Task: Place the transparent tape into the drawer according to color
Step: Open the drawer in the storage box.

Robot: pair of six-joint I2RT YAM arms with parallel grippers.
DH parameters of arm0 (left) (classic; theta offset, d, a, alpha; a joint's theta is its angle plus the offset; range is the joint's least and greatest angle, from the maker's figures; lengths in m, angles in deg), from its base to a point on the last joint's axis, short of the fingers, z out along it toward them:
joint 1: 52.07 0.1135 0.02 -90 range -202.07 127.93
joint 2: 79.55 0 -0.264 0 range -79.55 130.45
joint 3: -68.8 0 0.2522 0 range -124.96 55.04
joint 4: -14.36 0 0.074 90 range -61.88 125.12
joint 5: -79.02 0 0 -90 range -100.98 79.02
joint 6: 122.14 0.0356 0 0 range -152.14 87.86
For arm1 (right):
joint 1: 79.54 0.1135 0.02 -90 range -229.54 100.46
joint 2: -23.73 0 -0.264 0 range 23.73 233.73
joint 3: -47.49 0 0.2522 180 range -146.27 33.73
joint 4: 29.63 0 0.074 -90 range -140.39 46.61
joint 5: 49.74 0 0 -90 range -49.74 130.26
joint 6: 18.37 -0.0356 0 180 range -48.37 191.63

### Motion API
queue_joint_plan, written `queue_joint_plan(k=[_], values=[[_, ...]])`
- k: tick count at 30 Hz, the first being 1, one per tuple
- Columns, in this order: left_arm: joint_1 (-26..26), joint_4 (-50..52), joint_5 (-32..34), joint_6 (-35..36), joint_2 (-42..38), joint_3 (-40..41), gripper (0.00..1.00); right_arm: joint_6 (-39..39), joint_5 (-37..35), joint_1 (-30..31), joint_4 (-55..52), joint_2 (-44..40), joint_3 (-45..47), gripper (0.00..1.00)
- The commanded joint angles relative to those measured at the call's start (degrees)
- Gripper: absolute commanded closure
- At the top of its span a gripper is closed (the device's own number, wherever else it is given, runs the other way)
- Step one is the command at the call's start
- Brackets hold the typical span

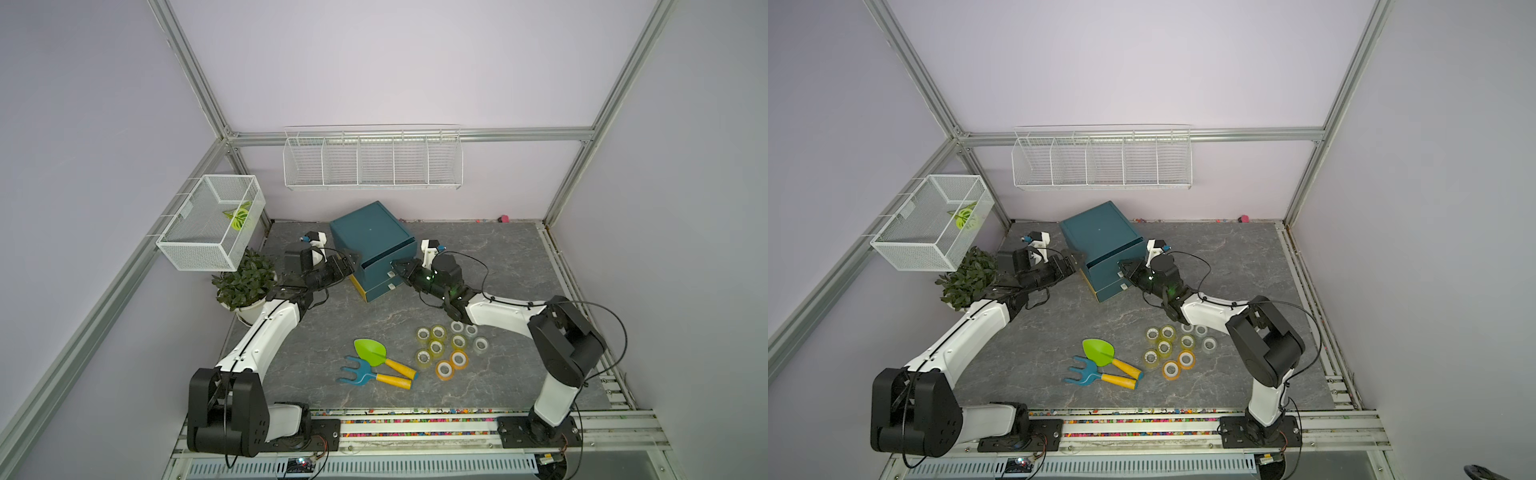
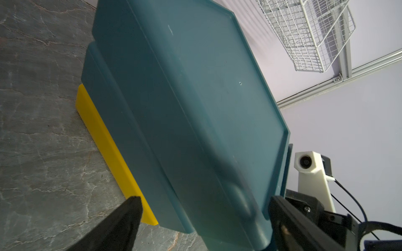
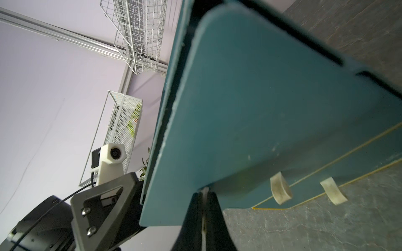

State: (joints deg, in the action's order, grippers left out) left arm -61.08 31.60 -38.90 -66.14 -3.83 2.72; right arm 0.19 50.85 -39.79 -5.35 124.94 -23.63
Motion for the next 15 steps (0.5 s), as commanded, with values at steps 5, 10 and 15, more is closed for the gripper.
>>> queue_joint_plan(k=[5, 10, 15], values=[[-0.29, -1.31, -1.16, 0.25, -0.09, 0.02, 0.03, -1.32, 2.52, 0.33, 1.22, -6.58, 7.90, 0.98], [-0.24, -1.46, -1.21, 0.16, -0.06, 0.02, 0.03, -1.44, 2.18, 0.78, 0.94, -10.21, 11.97, 0.98], [-0.37, -1.55, -1.42, -0.01, -0.04, 0.02, 0.03, -1.60, 1.45, 1.12, 0.81, -12.75, 15.23, 0.97]])
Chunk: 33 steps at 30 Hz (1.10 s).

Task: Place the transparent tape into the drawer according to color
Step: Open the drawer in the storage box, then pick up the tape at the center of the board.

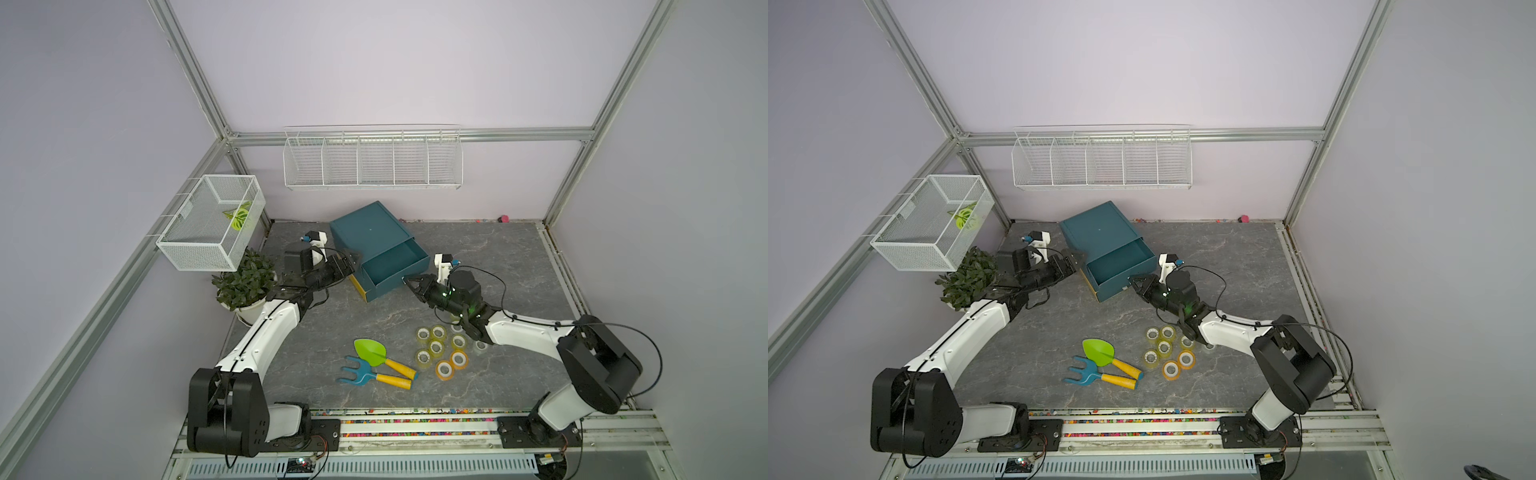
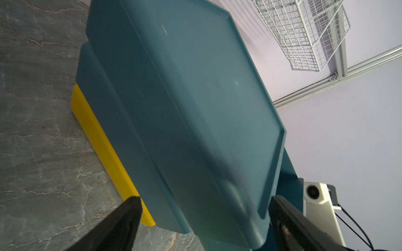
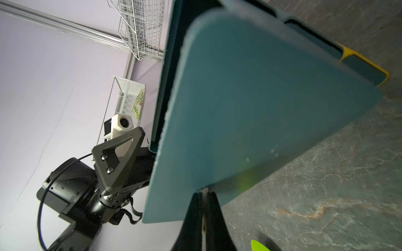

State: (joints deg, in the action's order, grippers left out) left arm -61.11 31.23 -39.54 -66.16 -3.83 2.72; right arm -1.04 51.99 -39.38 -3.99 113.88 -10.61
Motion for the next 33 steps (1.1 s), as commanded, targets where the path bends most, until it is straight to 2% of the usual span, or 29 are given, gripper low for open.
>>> queue_joint_plan(k=[1, 6, 8, 11, 14, 18, 25, 28, 31, 33], values=[[-0.36, -1.18, -0.80, 0.01, -0.06, -0.07, 0.03, -0.46, 0.32, 0.71, -0.54, -1.91, 2.58, 0.97], [-0.36, -1.18, -0.60, 0.02, -0.30, 0.02, 0.03, -0.46, 0.40, 0.96, -0.96, -3.11, 3.53, 0.94], [-0.37, -1.18, -0.41, 0.09, -0.46, 0.02, 0.03, -0.31, 0.40, 1.05, -1.71, -3.56, 3.86, 0.82], [-0.37, -0.80, -0.04, 0.43, -1.02, -0.10, 0.02, 0.72, 0.16, 1.04, -5.05, -5.30, 4.21, 0.56], [-0.36, -0.35, 0.25, 0.86, -1.73, -0.18, 0.01, 3.17, 0.14, 0.74, -10.91, -8.81, 4.61, 0.45], [-0.51, 1.64, 1.50, 1.28, -2.65, -1.50, 0.00, 8.05, -0.28, 0.00, -25.29, -16.16, 4.28, 0.40], [-3.08, 8.77, 6.88, 2.41, -8.39, -4.65, 0.00, 19.86, -4.43, -4.15, -60.55, -27.71, 1.26, 0.38], [-6.30, 14.25, 9.95, 2.95, -10.62, -6.79, 0.00, 26.69, -8.27, -4.32, -73.15, -29.03, -0.82, 0.37], [-7.53, 18.49, 9.07, 2.62, -12.17, -7.72, 0.00, 31.00, -10.38, -4.35, -82.71, -27.72, -2.06, 0.36], [-7.57, 19.44, 7.46, 2.60, -13.89, -6.88, 0.00, 32.59, -9.78, -3.98, -84.90, -26.44, -1.42, 0.36]])
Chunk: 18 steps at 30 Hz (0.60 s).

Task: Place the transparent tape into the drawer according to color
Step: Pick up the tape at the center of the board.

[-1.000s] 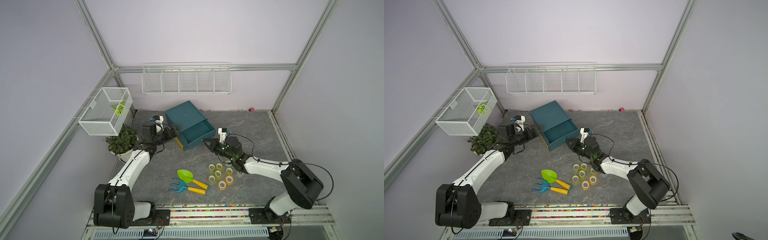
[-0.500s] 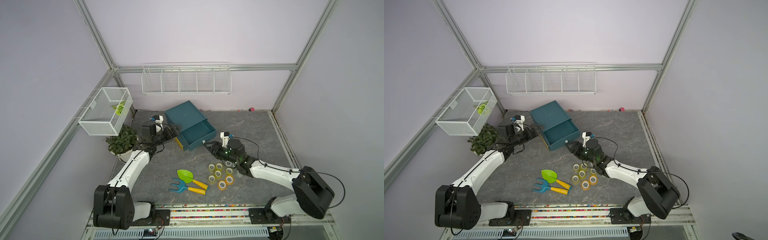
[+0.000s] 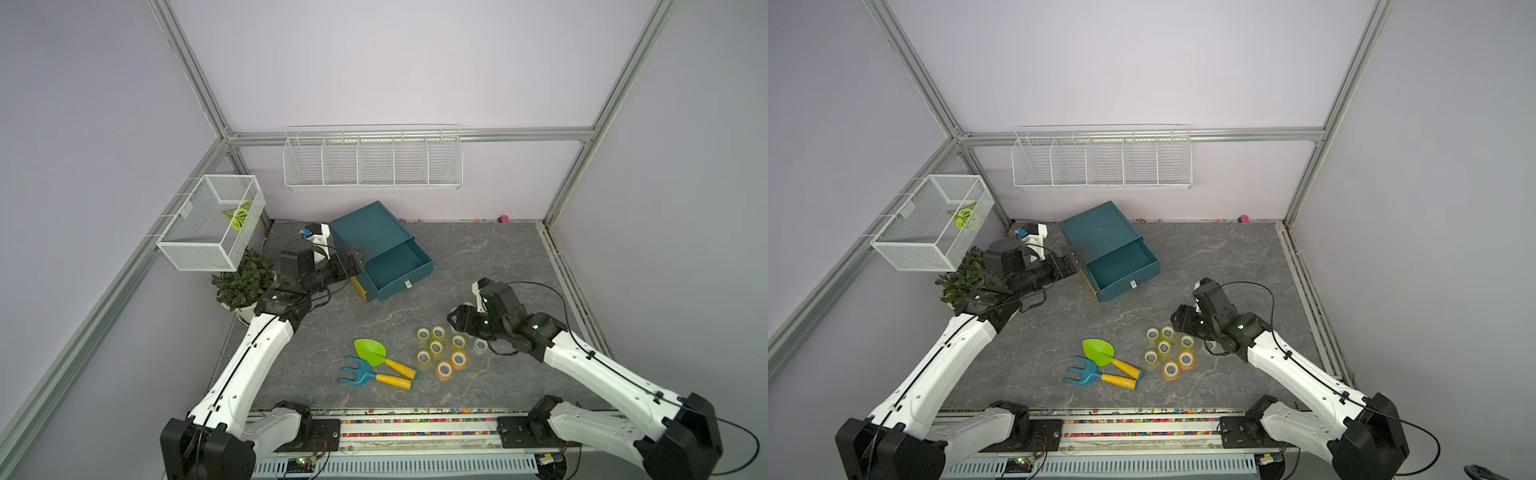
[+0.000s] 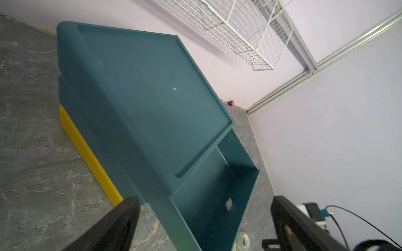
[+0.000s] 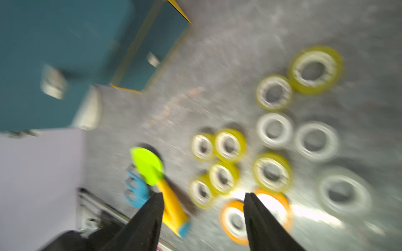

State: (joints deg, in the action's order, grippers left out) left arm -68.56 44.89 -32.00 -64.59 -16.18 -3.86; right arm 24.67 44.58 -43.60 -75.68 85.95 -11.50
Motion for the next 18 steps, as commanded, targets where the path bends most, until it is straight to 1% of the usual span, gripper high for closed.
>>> queue_joint_plan(k=[1, 4, 8, 12, 15, 18], values=[[-0.16, 6.05, -0.61, 0.94, -2.68, 0.40, 0.00, 7.61, -1.79, 0.74, -13.73, 2.27, -0.11, 0.36], [-0.13, 6.17, -1.08, 0.76, -5.96, 2.81, 0.00, 9.66, -2.03, 4.41, -15.76, 5.57, 0.01, 0.28], [-0.18, 6.98, -1.28, 1.15, -8.12, 4.39, 0.00, 10.46, -4.70, 8.56, -16.43, 10.68, 0.14, 0.27], [-0.12, 8.13, -1.40, 1.94, -8.41, 4.90, 0.00, 10.40, -7.29, 10.75, -14.50, 13.45, -0.38, 0.28], [-0.15, 8.45, -1.26, 2.28, -8.52, 5.31, 0.00, 11.75, -5.90, 13.16, -12.05, 14.48, -1.19, 0.28], [-0.19, 8.63, -1.30, 2.39, -8.54, 5.36, 0.00, 13.05, -2.88, 15.89, -10.86, 16.04, -2.51, 0.26]])
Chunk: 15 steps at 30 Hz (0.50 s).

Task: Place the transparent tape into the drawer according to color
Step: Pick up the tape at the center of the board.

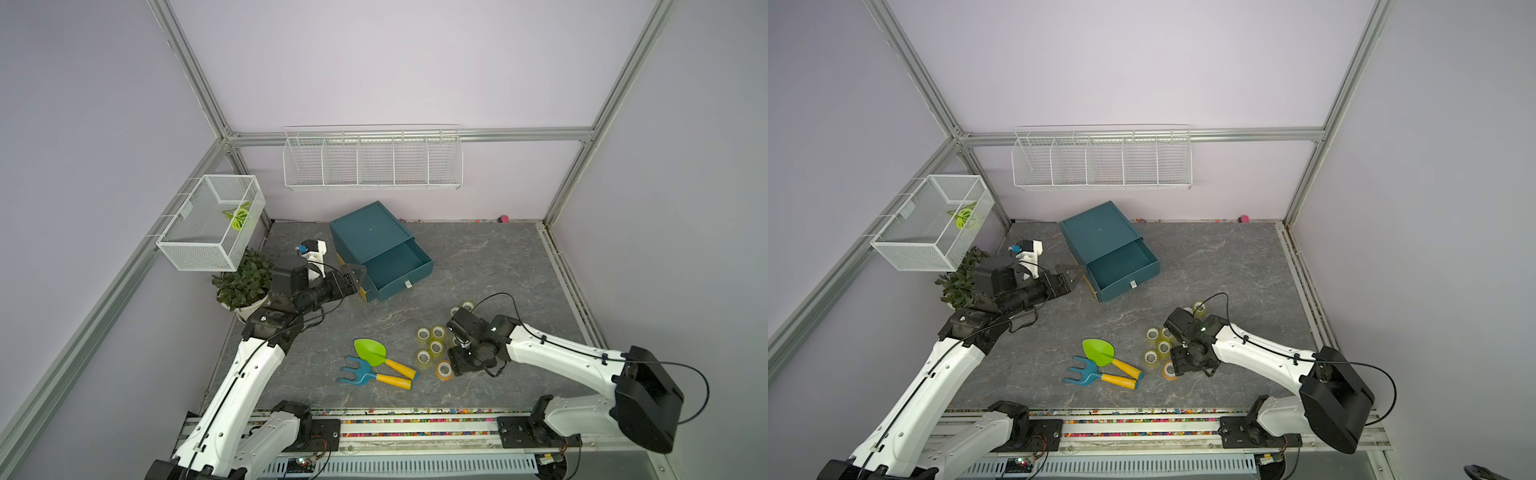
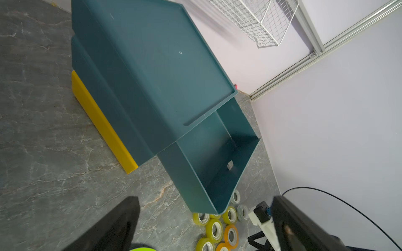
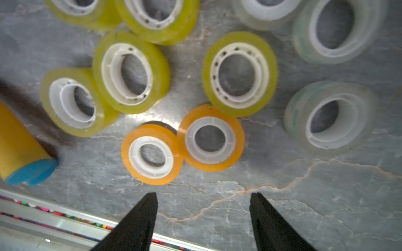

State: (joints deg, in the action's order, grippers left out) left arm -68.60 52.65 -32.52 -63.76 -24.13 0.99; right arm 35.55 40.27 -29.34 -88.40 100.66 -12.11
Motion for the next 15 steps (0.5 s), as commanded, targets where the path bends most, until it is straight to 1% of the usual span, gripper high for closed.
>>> queue_joint_plan(k=[1, 5, 8, 12, 15], values=[[-0.12, 0.95, -0.81, 1.56, -0.69, 0.39, 0.00, 2.40, 2.52, 2.06, 1.88, 2.24, -2.27, 0.26], [-0.10, 1.21, -0.55, 1.86, -0.61, 0.23, 0.00, 2.68, 5.92, 3.45, 2.97, 4.55, -2.47, 0.26], [-0.08, 1.31, -0.28, 2.17, -0.62, 0.27, 0.00, 2.68, 7.06, 4.51, 3.33, 6.23, -2.83, 0.27], [-0.15, 1.26, 0.11, 2.35, -0.61, 0.67, 0.00, 2.68, 6.55, 5.13, 3.33, 8.63, -3.40, 0.27], [-0.12, 1.15, 0.08, 2.35, -0.44, 0.75, 0.00, 2.76, 4.46, 5.71, 2.42, 10.83, -4.43, 0.27]])
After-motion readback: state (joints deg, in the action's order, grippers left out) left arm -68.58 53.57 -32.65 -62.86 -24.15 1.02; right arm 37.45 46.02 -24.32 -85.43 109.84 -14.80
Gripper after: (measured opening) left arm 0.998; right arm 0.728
